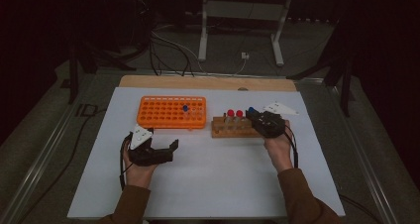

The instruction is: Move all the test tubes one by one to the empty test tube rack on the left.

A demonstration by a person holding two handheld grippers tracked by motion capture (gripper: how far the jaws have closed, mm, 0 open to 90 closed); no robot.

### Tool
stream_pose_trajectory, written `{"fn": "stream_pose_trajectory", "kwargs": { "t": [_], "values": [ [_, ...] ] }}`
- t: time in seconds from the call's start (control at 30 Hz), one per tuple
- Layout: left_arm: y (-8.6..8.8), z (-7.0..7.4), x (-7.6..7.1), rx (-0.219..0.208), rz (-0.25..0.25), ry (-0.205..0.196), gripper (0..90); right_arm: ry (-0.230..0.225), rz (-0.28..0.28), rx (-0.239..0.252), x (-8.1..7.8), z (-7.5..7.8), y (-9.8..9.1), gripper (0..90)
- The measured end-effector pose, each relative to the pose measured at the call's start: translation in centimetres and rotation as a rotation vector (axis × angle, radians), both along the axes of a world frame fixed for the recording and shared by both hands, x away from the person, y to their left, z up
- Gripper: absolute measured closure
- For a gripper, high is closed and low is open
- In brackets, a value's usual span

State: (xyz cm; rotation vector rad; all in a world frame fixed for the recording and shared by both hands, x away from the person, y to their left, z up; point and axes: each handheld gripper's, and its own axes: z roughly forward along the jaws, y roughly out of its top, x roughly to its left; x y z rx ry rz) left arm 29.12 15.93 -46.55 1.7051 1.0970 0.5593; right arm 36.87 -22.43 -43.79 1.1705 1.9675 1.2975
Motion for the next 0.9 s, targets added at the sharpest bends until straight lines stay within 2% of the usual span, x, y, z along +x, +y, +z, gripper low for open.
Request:
{"fn": "stream_pose_trajectory", "kwargs": {
  "t": [0.47, 0.63, 0.8, 0.9],
  "values": [
    [-0.2, -0.1, 0.0, 0.001, 0.000, 0.002, 1.0, -0.065, 0.029, 0.018, -1.8, 3.2, -0.6, 77.3],
    [-0.5, 0.0, -0.1, 0.006, -0.008, -0.002, 1.0, -0.061, 0.059, 0.013, -2.5, 3.2, -0.5, 77.2],
    [-1.4, 0.1, -0.3, 0.024, -0.037, -0.008, 1.0, -0.026, 0.098, 0.041, -3.1, 2.7, -0.2, 77.2],
    [-2.2, 0.3, -0.2, 0.022, -0.060, -0.010, 1.4, -0.010, 0.126, 0.034, -3.5, 2.1, 0.4, 77.1]
  ]
}}
